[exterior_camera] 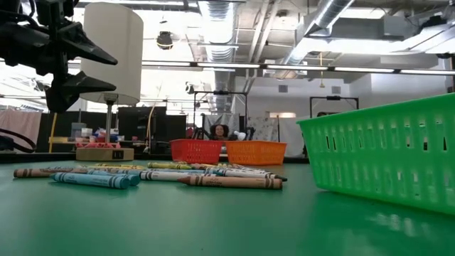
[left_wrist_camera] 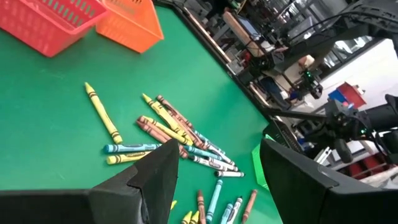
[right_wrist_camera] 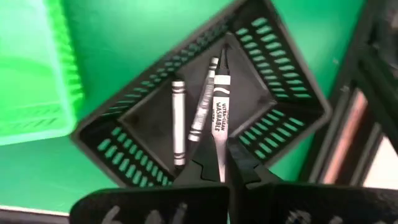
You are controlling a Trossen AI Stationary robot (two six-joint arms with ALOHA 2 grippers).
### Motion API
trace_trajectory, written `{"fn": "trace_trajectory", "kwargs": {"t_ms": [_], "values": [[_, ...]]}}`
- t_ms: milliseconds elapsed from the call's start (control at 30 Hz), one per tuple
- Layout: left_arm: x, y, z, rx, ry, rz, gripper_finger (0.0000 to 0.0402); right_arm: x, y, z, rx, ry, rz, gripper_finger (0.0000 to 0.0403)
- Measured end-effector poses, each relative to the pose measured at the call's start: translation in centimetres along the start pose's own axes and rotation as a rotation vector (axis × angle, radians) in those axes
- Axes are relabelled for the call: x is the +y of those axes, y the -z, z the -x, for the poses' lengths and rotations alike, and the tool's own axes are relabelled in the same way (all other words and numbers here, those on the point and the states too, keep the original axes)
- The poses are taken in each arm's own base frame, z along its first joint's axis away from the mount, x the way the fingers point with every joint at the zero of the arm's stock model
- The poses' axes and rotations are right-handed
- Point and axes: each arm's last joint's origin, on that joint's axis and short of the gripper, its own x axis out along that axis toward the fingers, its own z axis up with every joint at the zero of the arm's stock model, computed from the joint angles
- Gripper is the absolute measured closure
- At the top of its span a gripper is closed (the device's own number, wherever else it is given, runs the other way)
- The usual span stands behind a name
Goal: Sort crayons
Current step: Put the black crayon into the black bin
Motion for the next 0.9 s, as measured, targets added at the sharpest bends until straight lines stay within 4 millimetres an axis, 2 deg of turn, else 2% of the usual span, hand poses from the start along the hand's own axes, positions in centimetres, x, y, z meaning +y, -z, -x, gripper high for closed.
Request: {"fn": "trace_trajectory", "kwargs": {"t_ms": [400,567,900], "values": [[0.0,0.0,0.0,0.004,-0.004,-0.015,0.0186,0.9,-1.5,-0.2,0.007,0.040,-0.081,0.0401],[0.1,0.1,0.0,0.014,-0.001,-0.019,0.0186,0.9,-1.6,-1.5,0.036,0.079,-0.097,0.0401],[0.0,0.1,0.0,0.022,0.006,-0.015,0.0186,1.2,-1.3,-3.8,0.073,0.044,-0.100,0.0401]]}}
